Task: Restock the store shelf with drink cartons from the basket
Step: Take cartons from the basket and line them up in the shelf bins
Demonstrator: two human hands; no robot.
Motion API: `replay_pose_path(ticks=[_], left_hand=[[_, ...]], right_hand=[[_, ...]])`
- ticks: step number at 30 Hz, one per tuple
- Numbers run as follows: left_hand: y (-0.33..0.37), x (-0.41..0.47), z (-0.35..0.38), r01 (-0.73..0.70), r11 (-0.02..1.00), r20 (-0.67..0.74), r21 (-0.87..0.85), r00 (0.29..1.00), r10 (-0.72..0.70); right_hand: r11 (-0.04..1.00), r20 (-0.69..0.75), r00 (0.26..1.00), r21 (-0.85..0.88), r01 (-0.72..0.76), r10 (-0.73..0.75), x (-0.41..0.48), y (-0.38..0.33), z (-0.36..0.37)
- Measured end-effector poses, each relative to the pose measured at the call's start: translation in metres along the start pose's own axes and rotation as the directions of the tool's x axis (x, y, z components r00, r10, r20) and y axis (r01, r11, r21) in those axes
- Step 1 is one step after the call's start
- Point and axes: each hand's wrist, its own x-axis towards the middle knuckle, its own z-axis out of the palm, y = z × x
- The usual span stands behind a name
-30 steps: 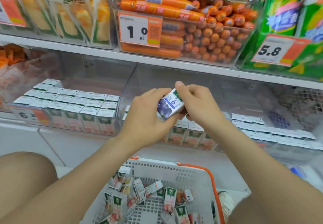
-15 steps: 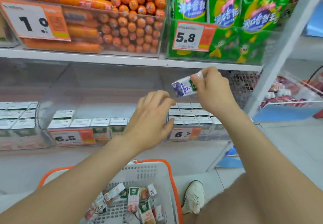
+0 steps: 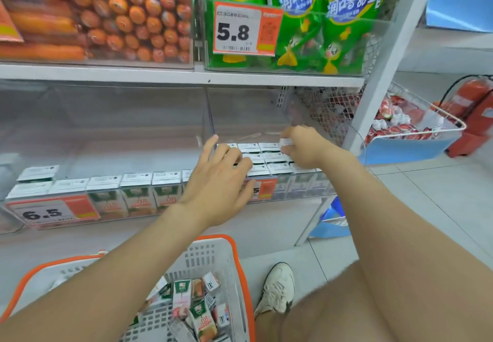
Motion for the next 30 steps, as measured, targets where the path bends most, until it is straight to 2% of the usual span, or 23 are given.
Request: replay_pose_path(ticks=[5,7,10,12,13,14,16,18,19,21,22,24,26,28,30], left_hand=[[-0.005,-0.002,0.000,-0.011,0.999,-0.006,-0.038,1.000,0.011],[-0.009,-0.004,-0.002,-0.037,0.992,-0.043,-0.123,0.999,0.032],[-0.013,-0.015,-0.011,-0.101,0.960,-0.182,-0.263,0.982,0.053],[-0.016,-0.034,-0.019,-0.037,0.948,-0.296,-0.315,0.953,-0.061],[-0.018,-0.047,-0.022,0.008,0.937,-0.341,-0.349,0.930,-0.135],[-0.019,-0.064,-0.023,0.041,0.922,-0.368,-0.385,0.909,-0.194],[-0.024,-0.104,-0.017,0.100,0.894,-0.348,-0.437,0.898,-0.271],[-0.031,-0.146,0.001,0.197,0.870,-0.235,-0.452,0.914,-0.329],[-0.037,-0.165,0.014,0.261,0.852,-0.129,-0.454,0.927,-0.353],[-0.048,-0.198,0.043,0.387,0.809,0.163,-0.443,0.922,-0.352],[-0.053,-0.213,0.056,0.444,0.793,0.316,-0.418,0.889,-0.331],[-0.059,-0.238,0.080,0.525,0.781,0.568,-0.337,0.776,-0.276],[-0.061,-0.262,0.102,0.574,0.777,0.736,-0.259,0.638,-0.227],[-0.063,-0.286,0.122,0.612,0.766,0.833,-0.196,0.517,-0.200],[-0.064,-0.307,0.142,0.618,0.774,0.883,-0.138,0.430,-0.186]], right_hand=[[0.999,0.100,0.994,-0.014,-0.034,0.036,-0.002,-0.006,0.002],[0.997,0.077,0.996,-0.073,-0.031,0.037,-0.008,-0.016,0.004],[0.996,-0.156,0.986,-0.069,0.050,-0.060,-0.026,-0.047,0.000],[0.983,-0.336,0.931,0.056,0.173,-0.144,-0.049,-0.081,-0.002],[0.966,-0.361,0.916,0.118,0.231,-0.175,-0.065,-0.100,-0.002],[0.948,-0.321,0.921,0.149,0.280,-0.222,-0.080,-0.118,0.001],[0.919,-0.110,0.926,0.126,0.372,-0.360,-0.107,-0.150,0.018],[0.889,0.176,0.872,0.071,0.452,-0.458,-0.125,-0.176,0.047],[0.872,0.308,0.825,0.036,0.488,-0.474,-0.131,-0.186,0.065],[0.852,0.510,0.738,-0.021,0.524,-0.442,-0.139,-0.200,0.106],[0.847,0.573,0.706,-0.041,0.530,-0.415,-0.140,-0.205,0.128],[0.845,0.652,0.662,-0.060,0.532,-0.370,-0.142,-0.209,0.168],[0.836,0.689,0.631,-0.068,0.545,-0.356,-0.143,-0.210,0.204],[0.821,0.728,0.595,-0.080,0.566,-0.339,-0.142,-0.209,0.239],[0.814,0.749,0.579,-0.092,0.574,-0.323,-0.139,-0.204,0.272]])
